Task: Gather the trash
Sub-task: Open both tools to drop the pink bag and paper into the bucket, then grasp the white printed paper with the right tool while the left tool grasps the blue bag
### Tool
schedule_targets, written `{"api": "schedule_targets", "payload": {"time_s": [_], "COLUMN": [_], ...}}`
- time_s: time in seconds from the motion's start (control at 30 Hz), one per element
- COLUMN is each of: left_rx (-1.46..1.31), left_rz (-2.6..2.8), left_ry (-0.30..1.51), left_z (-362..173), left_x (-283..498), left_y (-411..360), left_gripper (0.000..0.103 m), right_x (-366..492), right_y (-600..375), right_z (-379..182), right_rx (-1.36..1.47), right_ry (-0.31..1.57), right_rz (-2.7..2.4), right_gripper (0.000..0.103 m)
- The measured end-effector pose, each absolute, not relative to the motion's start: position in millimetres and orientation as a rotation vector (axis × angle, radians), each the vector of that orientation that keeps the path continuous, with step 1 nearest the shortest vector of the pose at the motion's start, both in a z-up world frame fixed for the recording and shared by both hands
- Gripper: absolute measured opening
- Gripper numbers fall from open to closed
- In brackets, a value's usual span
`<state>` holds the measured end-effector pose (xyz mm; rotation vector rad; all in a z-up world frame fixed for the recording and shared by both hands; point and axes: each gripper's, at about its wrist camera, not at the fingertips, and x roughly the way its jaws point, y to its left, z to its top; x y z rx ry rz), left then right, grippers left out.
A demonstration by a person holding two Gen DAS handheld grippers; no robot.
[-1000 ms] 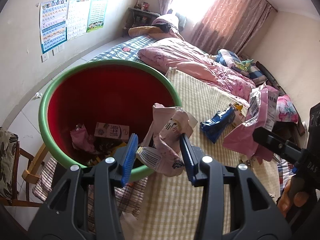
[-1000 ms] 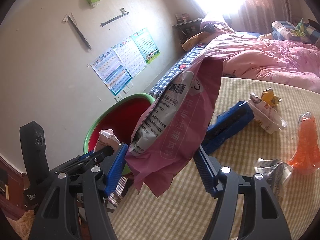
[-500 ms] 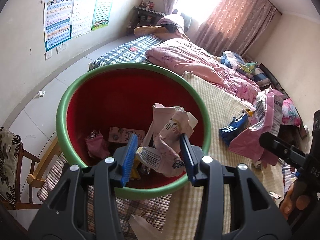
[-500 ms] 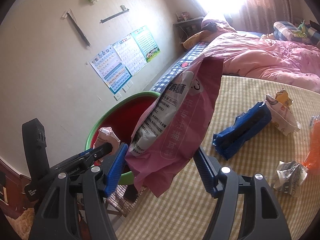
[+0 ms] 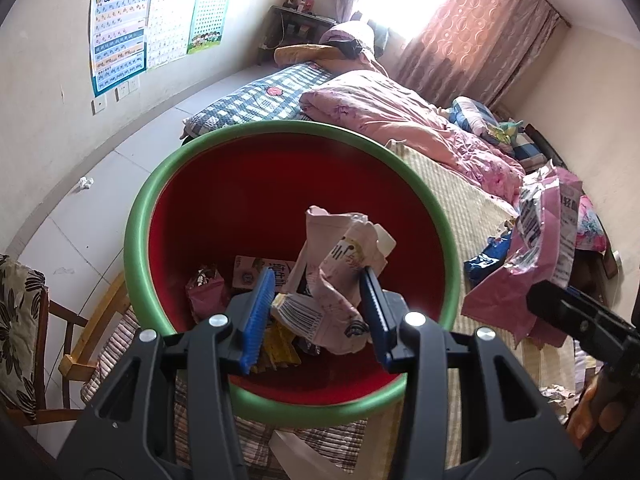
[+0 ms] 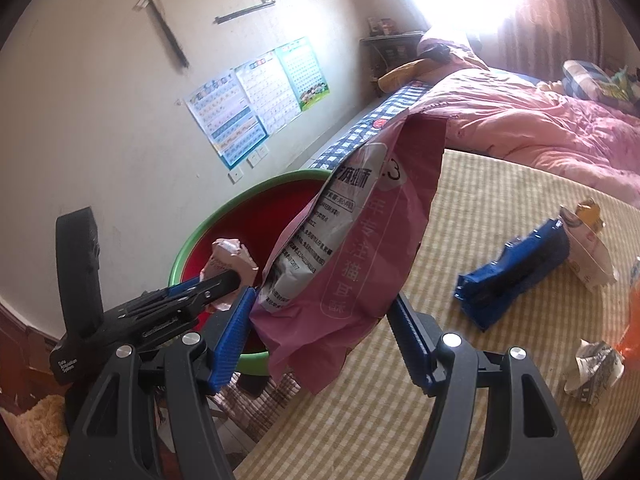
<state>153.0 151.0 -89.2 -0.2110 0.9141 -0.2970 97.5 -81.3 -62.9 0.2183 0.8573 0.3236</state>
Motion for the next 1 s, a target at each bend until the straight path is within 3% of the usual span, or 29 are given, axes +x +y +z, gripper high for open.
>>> {"api": "schedule_targets", "payload": {"time_s": [0.57, 0.63, 0.67, 0.7, 1.0], "left_rx": [-0.214, -0.207, -0.203, -0.201, -0.198], "left_rz": [-0.282, -0.286, -0.282, -0.275, -0.259], "left_ry": [0.899, 0.889, 0.885, 0.877, 0.88], "left_z": [-87.5, -84.9, -83.9, -83.0, -84.1], "left_x": [163.8, 164.0, 164.6, 165.3, 161.0], "left_y": [159.9, 158.5, 158.1, 159.8, 156.4], "left_gripper": [0.043, 0.051, 0.066, 0.075, 0.075], "right_x": [118.1, 117.8, 118.1, 117.8, 103.6], "right_y": [-44.8, -44.7, -45.6, -46.0, -74.6], "right_z": [-74.2, -73.8, -73.0, -72.7, -65.6], "right_rx": [0.143, 0.151, 0.157, 0.162, 0.2], "right_ry": [0.901, 0.894, 0.888, 0.886, 0.871], "right_rz": [0.378, 0.385, 0.382, 0.381, 0.339], "right_gripper": [0.065, 0.065, 0.065, 0.066, 0.071]}}
